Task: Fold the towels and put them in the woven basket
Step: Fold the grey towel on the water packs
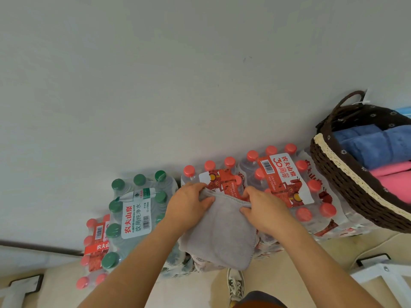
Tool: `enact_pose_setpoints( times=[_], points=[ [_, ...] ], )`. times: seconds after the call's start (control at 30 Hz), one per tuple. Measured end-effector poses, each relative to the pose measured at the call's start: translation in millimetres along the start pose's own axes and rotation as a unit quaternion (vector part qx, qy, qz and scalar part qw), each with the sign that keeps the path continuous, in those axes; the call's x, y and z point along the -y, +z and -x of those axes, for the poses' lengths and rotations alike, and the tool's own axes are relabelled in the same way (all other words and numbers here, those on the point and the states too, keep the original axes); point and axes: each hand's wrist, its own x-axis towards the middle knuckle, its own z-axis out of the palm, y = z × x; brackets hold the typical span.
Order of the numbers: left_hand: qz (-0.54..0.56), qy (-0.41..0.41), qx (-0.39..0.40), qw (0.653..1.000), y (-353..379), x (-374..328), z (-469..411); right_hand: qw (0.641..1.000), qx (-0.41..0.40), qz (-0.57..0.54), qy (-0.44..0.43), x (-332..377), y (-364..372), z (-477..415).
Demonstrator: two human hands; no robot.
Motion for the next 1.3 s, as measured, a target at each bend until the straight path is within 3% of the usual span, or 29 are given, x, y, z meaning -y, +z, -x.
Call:
enact_pose_setpoints(
  times=[0.07,0.2,0.27,0.37,0.43,0.57,0.63,0.73,0.87,0.97,1.07,1.2,1.3],
  points=[
    [0.028,-0.028,0.024,0.999,-7.0,-1.7,-1.9,1.0,0.014,-0.016,0.004,0.9,-6.9,-2.1],
    [0.03,-0.046,0.07,0.996,-19.2,-3.3,3.7,0.986,0.121,-0.112,-0.014,1.2,-30.4,-9.6],
    [0.091,-0.055,0.059,0.993,-31.1,-3.9,6.6,0.976,0.146,-0.16,-0.031,3.4,-46.3,-13.4],
    [0.22,-0.043,-0.035,0.974,-61.4,-10.3,7.4,0.974,0.064,-0.203,-0.08,13.0,-77.7,-20.1],
    [0.198,0.019,-0.117,0.973,-81.0,-18.8,8.6,0.968,-0.003,-0.216,-0.127,19.5,-99.5,-20.2],
    [0.073,0.147,-0.193,0.967,-80.4,-27.3,16.7,0.97,-0.093,-0.088,-0.209,17.5,-102.5,-8.6],
    [-0.001,0.185,-0.157,0.97,-56.5,-19.2,26.1,0.965,-0.111,-0.024,-0.236,6.1,-73.9,-3.8],
    [-0.096,0.216,-0.057,0.97,-14.5,-0.4,43.6,0.963,-0.067,0.046,-0.257,-15.4,-20.4,4.1],
    [-0.092,0.207,0.025,0.974,4.1,10.9,56.7,0.971,-0.036,0.053,-0.232,-26.1,5.8,24.4],
    [-0.055,0.194,0.06,0.978,-5.9,11.1,55.1,0.977,-0.02,-0.005,-0.211,-20.3,-6.5,27.1],
    [-0.019,0.174,0.098,0.98,-17.4,5.5,49.3,0.97,-0.121,0.029,-0.208,-0.9,-4.3,13.2],
    [-0.016,0.157,0.081,0.984,-20.3,-3.5,43.9,0.974,-0.108,0.126,-0.156,17.7,26.8,-7.6],
    [0.033,0.049,-0.06,0.996,-23.4,1.5,30.8,0.978,-0.091,0.127,-0.141,9.7,44.2,-12.3]
  ],
)
